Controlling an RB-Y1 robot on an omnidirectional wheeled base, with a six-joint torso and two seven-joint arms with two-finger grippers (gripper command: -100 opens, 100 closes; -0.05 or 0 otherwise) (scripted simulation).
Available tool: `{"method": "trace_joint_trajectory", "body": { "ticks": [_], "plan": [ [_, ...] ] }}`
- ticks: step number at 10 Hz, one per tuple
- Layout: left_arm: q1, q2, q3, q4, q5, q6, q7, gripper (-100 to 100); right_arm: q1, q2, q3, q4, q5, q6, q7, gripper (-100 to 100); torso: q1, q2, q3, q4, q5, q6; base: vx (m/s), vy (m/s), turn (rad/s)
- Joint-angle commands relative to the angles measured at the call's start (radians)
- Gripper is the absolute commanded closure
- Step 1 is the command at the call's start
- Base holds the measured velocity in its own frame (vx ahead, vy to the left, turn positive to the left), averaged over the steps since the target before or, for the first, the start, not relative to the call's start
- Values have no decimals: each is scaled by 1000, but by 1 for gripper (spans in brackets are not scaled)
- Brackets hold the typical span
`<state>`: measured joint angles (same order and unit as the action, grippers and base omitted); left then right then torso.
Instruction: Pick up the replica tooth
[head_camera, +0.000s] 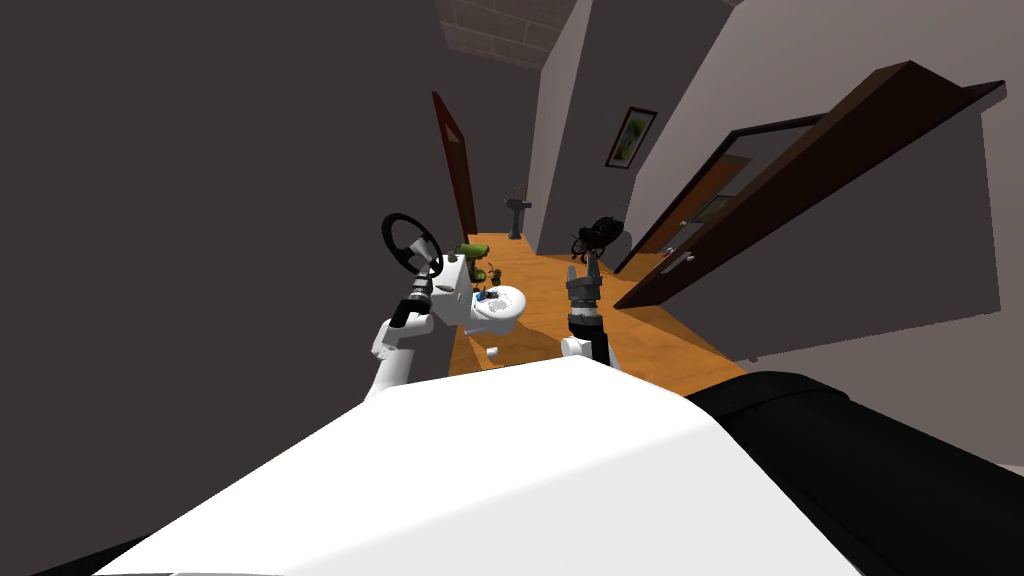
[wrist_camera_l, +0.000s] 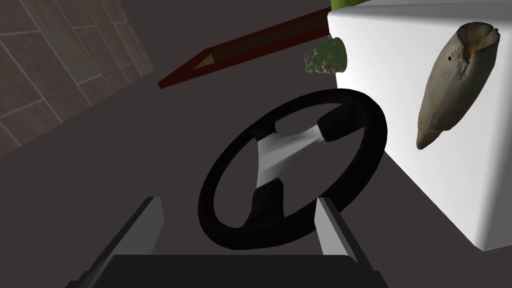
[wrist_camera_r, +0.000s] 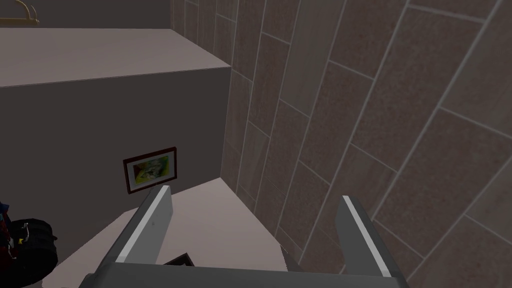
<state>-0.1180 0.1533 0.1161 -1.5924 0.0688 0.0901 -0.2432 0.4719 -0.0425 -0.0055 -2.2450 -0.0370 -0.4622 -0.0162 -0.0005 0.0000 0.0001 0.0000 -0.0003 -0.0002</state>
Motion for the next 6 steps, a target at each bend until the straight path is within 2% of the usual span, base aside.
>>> {"method": "trace_joint_trajectory", "body": {
  "ticks": [1,2,3,4,5,6],
  "plan": [
    [-50,5,11,50,18,50,-12,-100,0,0,0,0,0,0,0,0,0,0,0,0,0,0,-11,-15,39],
    [-60,5,11,77,18,53,-12,-100,0,0,0,0,0,0,0,0,0,0,0,0,0,0,-10,-15,19],
    [-103,8,20,113,34,93,-26,-100,0,0,0,0,0,0,0,0,0,0,0,0,0,0,-12,-15,39],
    [-113,8,20,141,34,109,-26,-100,0,0,0,0,0,0,0,0,0,0,0,0,0,0,-10,-12,24],
    [-156,10,28,178,51,141,-41,-100,0,0,0,0,0,0,0,0,0,0,0,0,0,0,-10,-9,42],
    [-166,10,28,203,51,164,-41,-100,0,0,0,0,0,0,0,0,0,0,0,0,0,0,-8,-7,21]
  ]
}}
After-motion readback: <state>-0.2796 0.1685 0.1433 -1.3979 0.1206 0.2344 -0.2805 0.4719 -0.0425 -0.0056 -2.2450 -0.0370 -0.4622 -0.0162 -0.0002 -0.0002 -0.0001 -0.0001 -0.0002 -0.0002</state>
